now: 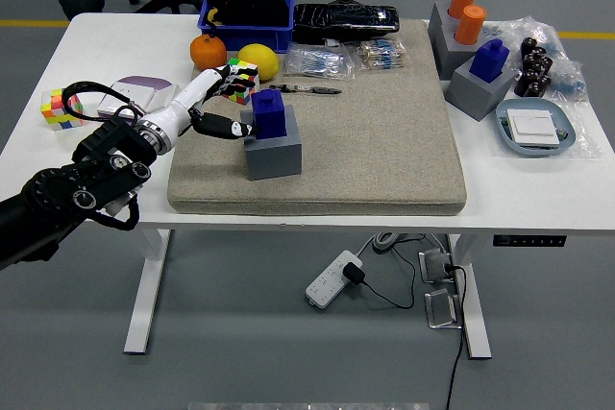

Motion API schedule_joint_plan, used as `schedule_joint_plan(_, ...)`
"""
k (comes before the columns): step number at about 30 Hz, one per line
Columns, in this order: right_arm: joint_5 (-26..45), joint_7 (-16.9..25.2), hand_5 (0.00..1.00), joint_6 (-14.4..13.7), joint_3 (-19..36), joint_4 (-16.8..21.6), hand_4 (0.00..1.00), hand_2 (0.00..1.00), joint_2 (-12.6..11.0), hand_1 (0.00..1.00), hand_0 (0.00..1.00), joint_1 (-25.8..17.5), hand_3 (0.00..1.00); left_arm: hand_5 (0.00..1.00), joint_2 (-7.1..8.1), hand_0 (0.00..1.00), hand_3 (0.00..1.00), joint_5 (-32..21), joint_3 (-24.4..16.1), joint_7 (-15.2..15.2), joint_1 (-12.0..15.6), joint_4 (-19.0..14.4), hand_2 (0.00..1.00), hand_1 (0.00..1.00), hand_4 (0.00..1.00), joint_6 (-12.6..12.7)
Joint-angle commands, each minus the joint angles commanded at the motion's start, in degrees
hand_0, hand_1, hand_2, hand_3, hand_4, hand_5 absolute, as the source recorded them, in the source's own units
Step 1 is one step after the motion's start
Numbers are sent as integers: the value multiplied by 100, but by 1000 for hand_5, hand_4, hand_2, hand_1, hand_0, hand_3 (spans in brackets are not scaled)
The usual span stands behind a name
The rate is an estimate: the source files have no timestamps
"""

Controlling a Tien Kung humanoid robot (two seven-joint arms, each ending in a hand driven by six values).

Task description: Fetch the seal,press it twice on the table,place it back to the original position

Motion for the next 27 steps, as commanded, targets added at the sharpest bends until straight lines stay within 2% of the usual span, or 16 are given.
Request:
schedule_joint_plan(9,18,4,517,-2,-37,8,754,747,0,776,839,7,720,2,-223,829,819,-159,19,56,-18,154,763,808,917,18)
schedule_joint_plan(13,19,3,517,-2,-47,6,754,747,-4,776,839,4,720,2,-279,829,819,-189,9,75,-8,144,763,808,917,6)
schedule_joint_plan(14,20,3,517,-2,-52,6,754,747,-6,776,839,4,720,2,-289,815,809,-190,14,76,-8,142,736,768,900,14)
schedule_joint_plan(19,24,4,517,-3,-57,7,754,747,-5,776,839,10,720,2,-341,815,809,-231,19,68,-22,155,736,768,900,39)
schedule_joint_plan(20,28,4,517,-2,-62,8,753,746,-5,776,839,9,720,2,-349,768,769,-238,24,62,-23,157,654,701,853,48)
schedule_joint_plan(25,27,2,517,-3,-68,6,753,746,-10,776,839,5,720,2,-376,768,769,-285,34,16,-22,164,654,701,853,94)
schedule_joint_plan(26,26,2,517,-3,-69,6,753,747,-13,776,839,5,720,2,-380,702,733,-292,38,10,-21,169,546,614,805,99)
schedule_joint_plan(27,27,2,517,-4,-72,7,753,747,-16,776,839,4,720,2,-386,702,733,-298,44,8,-20,176,546,614,805,104)
